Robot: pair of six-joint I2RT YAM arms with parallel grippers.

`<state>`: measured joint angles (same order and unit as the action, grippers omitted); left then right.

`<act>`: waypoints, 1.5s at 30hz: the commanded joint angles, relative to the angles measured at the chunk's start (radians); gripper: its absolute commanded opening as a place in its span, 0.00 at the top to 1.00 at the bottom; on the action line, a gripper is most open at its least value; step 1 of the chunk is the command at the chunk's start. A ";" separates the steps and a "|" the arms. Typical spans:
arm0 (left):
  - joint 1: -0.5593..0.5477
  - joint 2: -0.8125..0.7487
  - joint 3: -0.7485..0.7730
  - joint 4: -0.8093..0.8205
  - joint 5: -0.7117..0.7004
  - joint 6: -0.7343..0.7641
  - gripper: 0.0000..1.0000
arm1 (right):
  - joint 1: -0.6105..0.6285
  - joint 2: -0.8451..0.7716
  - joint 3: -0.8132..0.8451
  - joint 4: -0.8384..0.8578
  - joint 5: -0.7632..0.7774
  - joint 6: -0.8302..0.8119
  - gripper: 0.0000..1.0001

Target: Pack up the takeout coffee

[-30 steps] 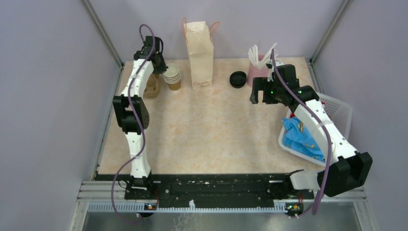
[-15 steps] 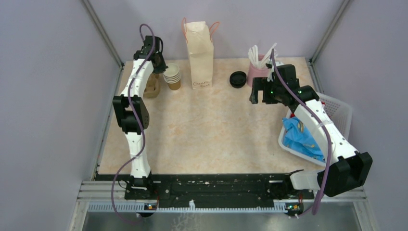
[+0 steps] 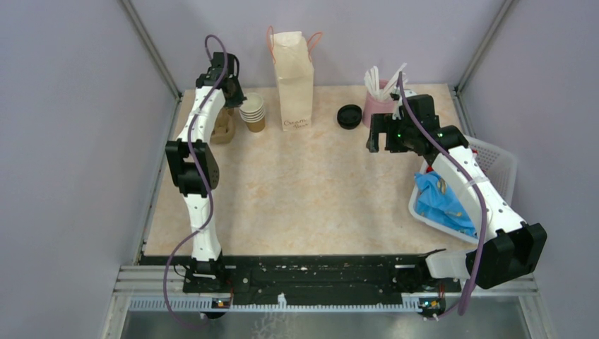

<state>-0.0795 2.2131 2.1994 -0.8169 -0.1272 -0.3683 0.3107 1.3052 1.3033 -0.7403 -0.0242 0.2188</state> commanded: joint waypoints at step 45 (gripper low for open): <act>-0.296 -0.969 -1.024 0.258 0.221 -0.135 1.00 | 0.047 -0.204 -0.123 -0.113 -0.126 0.155 0.02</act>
<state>-0.2230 1.3178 1.3884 -0.6540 0.0551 -0.4362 0.3340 1.1881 1.2278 -0.8360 -0.0959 0.3115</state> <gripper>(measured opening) 0.013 0.984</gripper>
